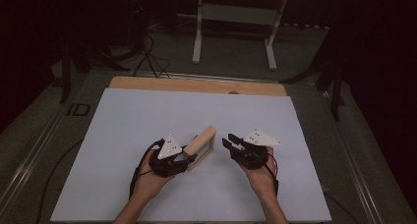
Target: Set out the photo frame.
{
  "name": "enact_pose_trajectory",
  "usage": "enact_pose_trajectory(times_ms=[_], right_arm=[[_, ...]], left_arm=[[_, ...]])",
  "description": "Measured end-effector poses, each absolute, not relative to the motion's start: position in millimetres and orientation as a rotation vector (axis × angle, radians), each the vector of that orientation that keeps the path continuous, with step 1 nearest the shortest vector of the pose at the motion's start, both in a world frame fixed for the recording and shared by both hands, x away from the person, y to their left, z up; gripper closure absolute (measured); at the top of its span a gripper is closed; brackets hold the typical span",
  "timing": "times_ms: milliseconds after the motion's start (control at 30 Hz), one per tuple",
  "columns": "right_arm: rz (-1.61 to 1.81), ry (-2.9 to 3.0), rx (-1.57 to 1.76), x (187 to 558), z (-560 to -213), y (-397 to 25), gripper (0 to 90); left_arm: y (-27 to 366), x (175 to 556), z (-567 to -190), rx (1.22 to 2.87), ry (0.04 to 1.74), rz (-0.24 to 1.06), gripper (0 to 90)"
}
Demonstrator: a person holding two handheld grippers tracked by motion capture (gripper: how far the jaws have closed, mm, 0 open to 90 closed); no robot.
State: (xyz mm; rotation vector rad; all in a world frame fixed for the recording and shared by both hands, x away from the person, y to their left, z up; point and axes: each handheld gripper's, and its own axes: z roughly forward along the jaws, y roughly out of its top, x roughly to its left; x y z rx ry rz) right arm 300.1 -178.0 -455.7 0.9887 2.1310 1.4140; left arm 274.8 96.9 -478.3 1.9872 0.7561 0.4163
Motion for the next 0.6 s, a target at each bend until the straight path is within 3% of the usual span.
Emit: enact_pose_trajectory(times_ms=[267,600], right_arm=[[1.433,2.125,0.994,309.5,-453.3,-167.3,89.6],[1.448,2.134,0.971,325.1,-445.3,-152.5,89.7]], left_arm=[[97.1,274.2,-478.9,1.989,0.741,0.422,60.6],[94.7,270.5,-480.0,1.993,0.713,0.449,60.7]])
